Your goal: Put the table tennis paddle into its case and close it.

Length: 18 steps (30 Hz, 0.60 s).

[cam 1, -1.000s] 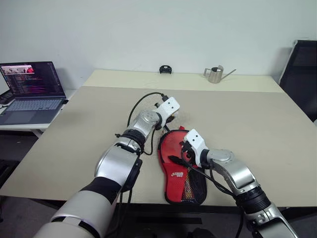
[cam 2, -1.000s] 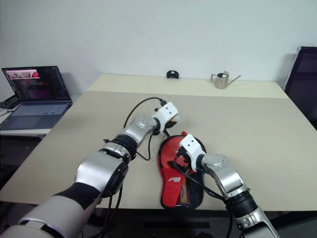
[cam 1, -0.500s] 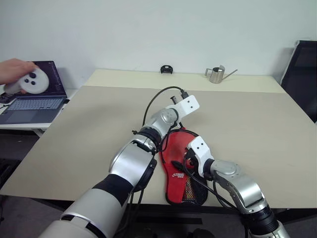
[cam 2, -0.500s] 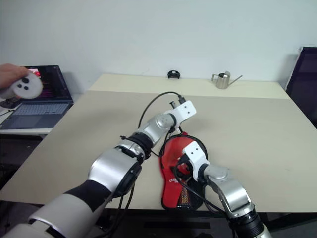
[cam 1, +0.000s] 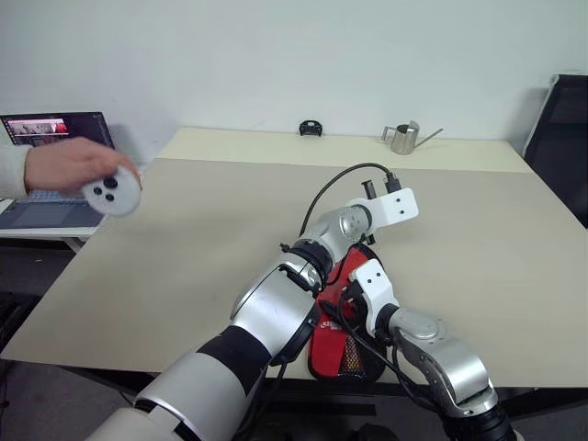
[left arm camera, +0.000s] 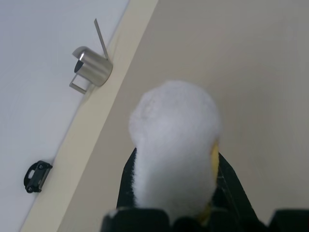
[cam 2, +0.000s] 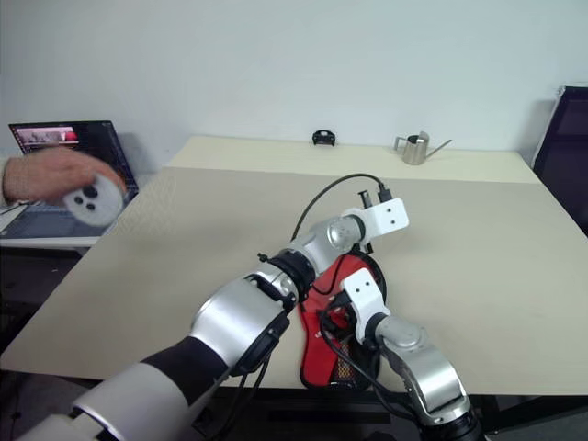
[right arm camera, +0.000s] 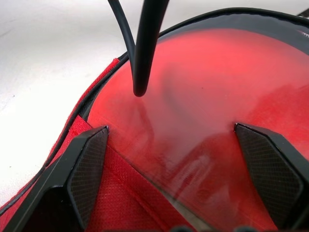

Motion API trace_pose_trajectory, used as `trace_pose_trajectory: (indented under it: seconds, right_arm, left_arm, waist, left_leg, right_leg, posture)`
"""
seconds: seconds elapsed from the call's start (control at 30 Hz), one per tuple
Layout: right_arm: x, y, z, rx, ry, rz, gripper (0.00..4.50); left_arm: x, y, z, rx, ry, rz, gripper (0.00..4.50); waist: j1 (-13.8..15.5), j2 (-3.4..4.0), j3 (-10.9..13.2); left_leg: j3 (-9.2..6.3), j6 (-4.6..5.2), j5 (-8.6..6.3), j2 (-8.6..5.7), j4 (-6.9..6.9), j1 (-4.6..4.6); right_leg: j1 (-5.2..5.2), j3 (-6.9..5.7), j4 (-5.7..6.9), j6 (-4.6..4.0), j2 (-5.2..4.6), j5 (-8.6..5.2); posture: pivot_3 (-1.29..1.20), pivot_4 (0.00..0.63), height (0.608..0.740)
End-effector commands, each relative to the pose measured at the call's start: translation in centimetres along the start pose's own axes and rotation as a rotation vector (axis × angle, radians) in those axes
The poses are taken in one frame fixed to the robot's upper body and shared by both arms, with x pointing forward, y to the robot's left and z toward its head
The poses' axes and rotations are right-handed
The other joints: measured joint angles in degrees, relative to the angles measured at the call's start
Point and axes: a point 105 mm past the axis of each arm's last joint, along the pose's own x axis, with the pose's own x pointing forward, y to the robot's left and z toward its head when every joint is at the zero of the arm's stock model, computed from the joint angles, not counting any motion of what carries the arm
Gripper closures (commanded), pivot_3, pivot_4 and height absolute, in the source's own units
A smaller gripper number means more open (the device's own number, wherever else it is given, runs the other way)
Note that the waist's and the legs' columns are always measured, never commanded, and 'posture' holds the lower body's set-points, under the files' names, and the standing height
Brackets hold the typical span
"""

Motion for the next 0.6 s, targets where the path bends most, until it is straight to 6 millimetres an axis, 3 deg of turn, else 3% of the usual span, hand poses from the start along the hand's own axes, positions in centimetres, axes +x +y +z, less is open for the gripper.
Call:
trace_pose_trajectory:
  seconds: [0.03,0.2,0.4,0.5,0.6]
  right_arm:
    - [0.2,1.1,-6.6,0.115,0.271,0.03,0.0]
    - [0.4,1.0,-6.5,0.114,0.266,0.032,0.0]
    - [0.5,0.8,-6.5,0.105,0.268,0.04,0.0]
    - [0.8,0.5,-6.2,0.096,0.265,0.043,0.0]
    - [1.1,0.1,-6.0,0.086,0.263,0.044,0.0]
  left_arm:
    - [0.4,-1.5,3.5,0.09,-0.11,-0.084,4.23]
    - [0.1,-4.0,0.0,0.081,-0.01,-0.211,4.23]
    - [-0.2,-3.3,-1.5,0.028,0.04,-0.199,2.08]
    - [-0.4,-2.0,-2.0,-0.057,0.05,-0.159,1.01]
    - [-0.6,-0.6,-2.5,-0.176,0.055,-0.104,1.01]
  waist:
    - [0.0,0.01,0.0]
    - [-0.4,0.33,-0.3]
    - [-0.5,0.42,-0.4]
    - [-0.6,0.41,-0.3]
    - [-0.9,0.41,-0.3]
  left_leg:
    - [0.01,0.0,0.0,0.0,0.0,0.0]
    - [0.03,0.0,0.0,0.01,0.0,0.07]
    - [0.04,0.01,-0.01,0.08,0.0,0.22]
    - [0.04,0.03,-0.02,0.11,-0.06,0.74]
    - [0.05,0.04,-0.03,0.17,-0.08,1.02]
  right_leg:
    - [0.0,0.01,0.0,0.0,0.0,0.0]
    - [0.05,0.03,0.0,0.0,0.04,0.0]
    - [0.21,0.06,0.0,0.0,0.14,0.0]
    - [0.72,0.05,-0.11,0.02,0.15,-0.02]
    - [0.95,0.06,-0.1,0.28,0.19,-0.17]
  posture:
    - [0.0,0.15,0.74]
    - [0.0,0.15,0.74]
    - [0.0,0.15,0.74]
    - [0.0,0.15,0.74]
    - [0.0,0.15,0.74]
